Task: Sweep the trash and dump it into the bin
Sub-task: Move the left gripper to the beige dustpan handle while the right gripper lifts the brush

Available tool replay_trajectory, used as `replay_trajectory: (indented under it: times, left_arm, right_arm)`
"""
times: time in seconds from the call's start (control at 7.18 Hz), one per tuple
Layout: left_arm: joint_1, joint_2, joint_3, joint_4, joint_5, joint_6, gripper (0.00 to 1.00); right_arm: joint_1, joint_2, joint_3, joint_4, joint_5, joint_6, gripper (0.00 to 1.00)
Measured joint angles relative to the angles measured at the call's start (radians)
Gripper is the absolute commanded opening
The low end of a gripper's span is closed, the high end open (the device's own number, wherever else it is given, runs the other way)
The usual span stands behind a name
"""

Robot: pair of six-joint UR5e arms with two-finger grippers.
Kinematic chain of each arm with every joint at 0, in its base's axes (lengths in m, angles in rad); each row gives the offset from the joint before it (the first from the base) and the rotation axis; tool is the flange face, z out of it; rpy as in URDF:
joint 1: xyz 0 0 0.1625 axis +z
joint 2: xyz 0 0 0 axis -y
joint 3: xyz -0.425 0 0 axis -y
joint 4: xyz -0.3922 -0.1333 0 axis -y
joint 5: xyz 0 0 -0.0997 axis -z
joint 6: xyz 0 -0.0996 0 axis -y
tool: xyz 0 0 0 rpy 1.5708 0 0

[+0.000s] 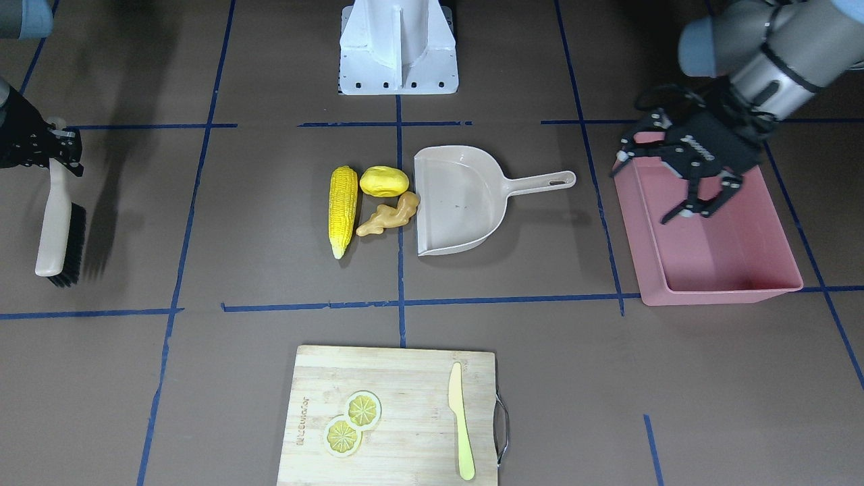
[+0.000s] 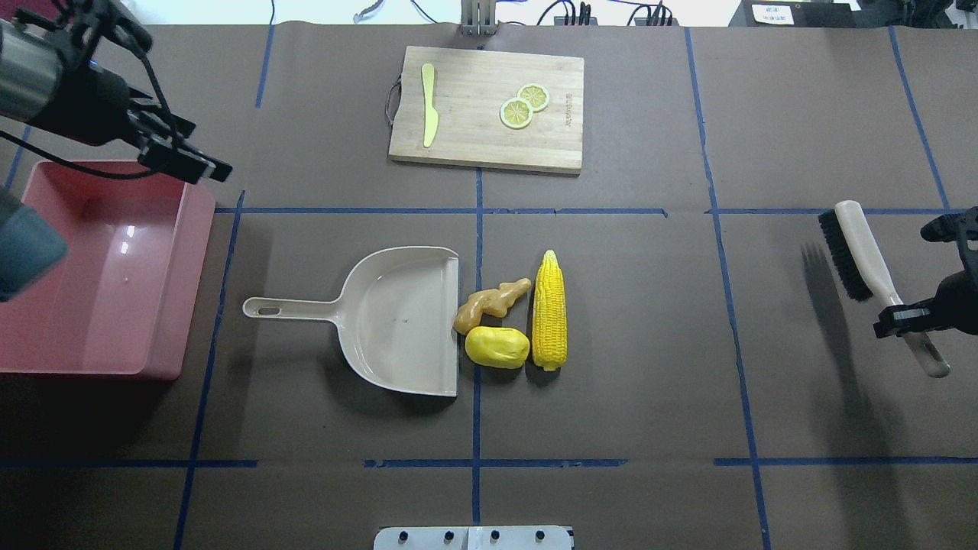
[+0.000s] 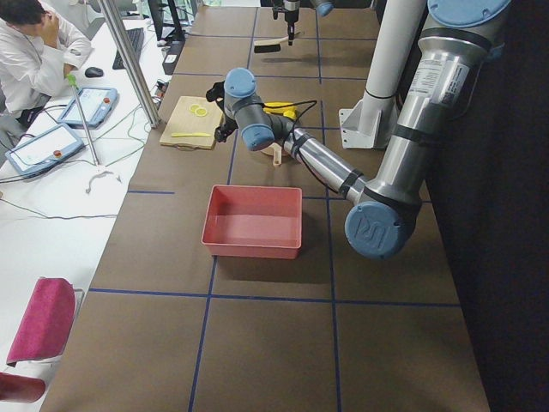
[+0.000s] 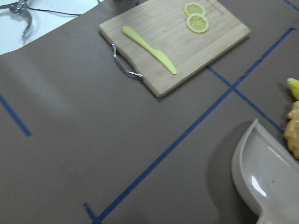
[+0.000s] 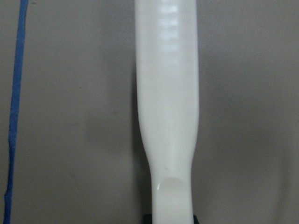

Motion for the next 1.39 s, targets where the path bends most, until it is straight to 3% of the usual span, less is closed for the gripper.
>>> replay_trajectory:
  times: [0.56,0.97,1.39]
  left_arm:
    - [0.199,-0.027,0.0,0.001,0.046,0.281,0.99]
    - [0.224,0.021,0.014,0.002,0.085,0.564,0.97]
    - [0.275,0.067,0.04,-0.004,0.161,0.624,0.99]
  right_arm:
    - [0.0,0.009,0.002,-0.002,-0.006,0.0,0.0]
    - [0.0,0.012,-0.001,-0.002,-0.006,0.0,0.0]
    - [-0.001,0.015,-0.003,-0.002,-0.002,-0.001,0.0]
